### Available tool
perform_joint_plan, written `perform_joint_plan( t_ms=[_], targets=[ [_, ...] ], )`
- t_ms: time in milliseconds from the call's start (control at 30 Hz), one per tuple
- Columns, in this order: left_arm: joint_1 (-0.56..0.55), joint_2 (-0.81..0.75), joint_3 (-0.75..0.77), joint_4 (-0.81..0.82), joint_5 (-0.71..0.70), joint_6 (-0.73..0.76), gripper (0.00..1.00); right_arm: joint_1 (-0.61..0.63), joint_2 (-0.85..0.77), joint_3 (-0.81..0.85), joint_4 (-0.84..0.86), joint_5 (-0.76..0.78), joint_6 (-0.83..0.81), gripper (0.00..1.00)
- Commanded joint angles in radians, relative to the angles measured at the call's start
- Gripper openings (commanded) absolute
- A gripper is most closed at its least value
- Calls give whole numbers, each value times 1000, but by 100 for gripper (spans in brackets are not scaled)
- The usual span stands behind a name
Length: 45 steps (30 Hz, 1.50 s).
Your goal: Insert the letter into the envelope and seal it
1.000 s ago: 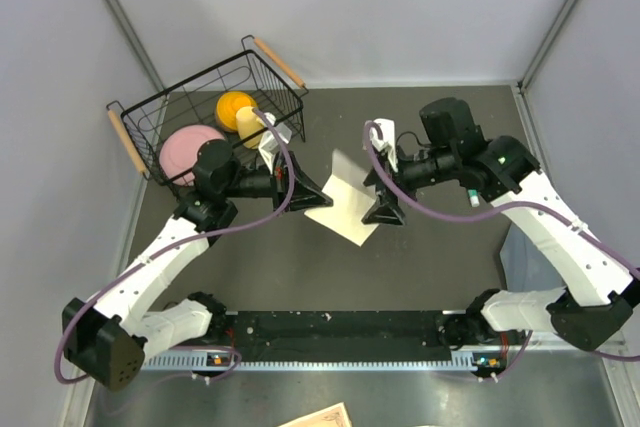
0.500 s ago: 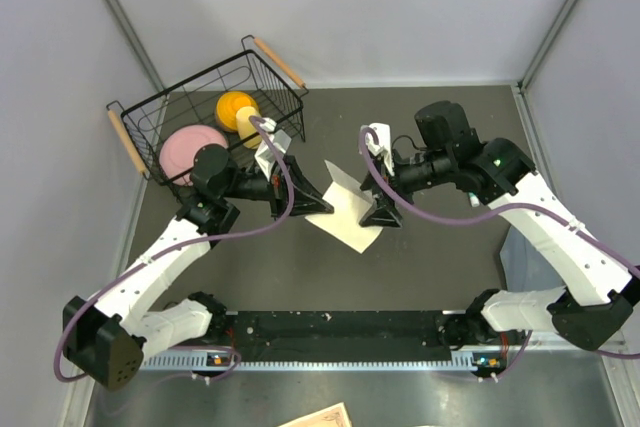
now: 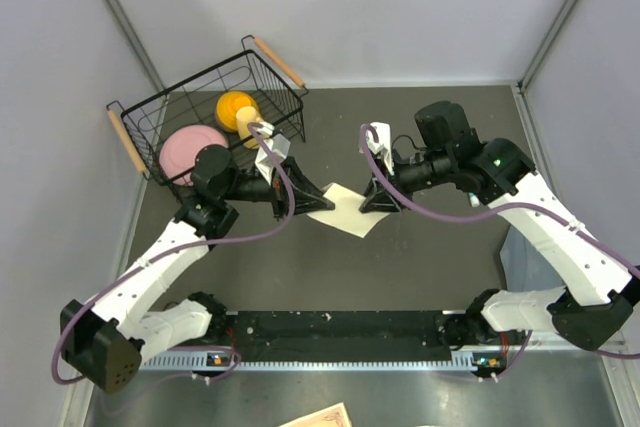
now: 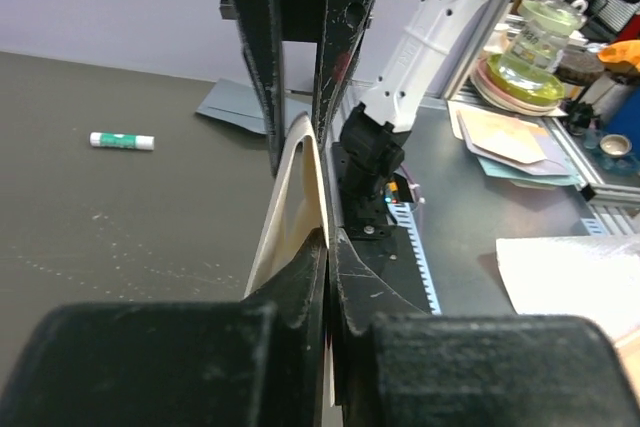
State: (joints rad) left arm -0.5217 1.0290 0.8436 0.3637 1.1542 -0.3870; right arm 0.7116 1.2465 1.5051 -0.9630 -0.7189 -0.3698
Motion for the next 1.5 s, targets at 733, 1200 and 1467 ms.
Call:
perform_joint_plan(
  t_ms=[733, 1200, 1467],
  targets=[
    [-60, -11, 301, -648, -217, 662, 79, 46, -70, -9, 38, -16, -43, 0],
    [-89, -32, 226, -611, -151, 626, 0, 54, -67, 36, 59, 9, 17, 35],
    [-92, 0, 233, -577, -142, 551, 0, 92, -26, 87, 221, 7, 120, 32]
  ],
)
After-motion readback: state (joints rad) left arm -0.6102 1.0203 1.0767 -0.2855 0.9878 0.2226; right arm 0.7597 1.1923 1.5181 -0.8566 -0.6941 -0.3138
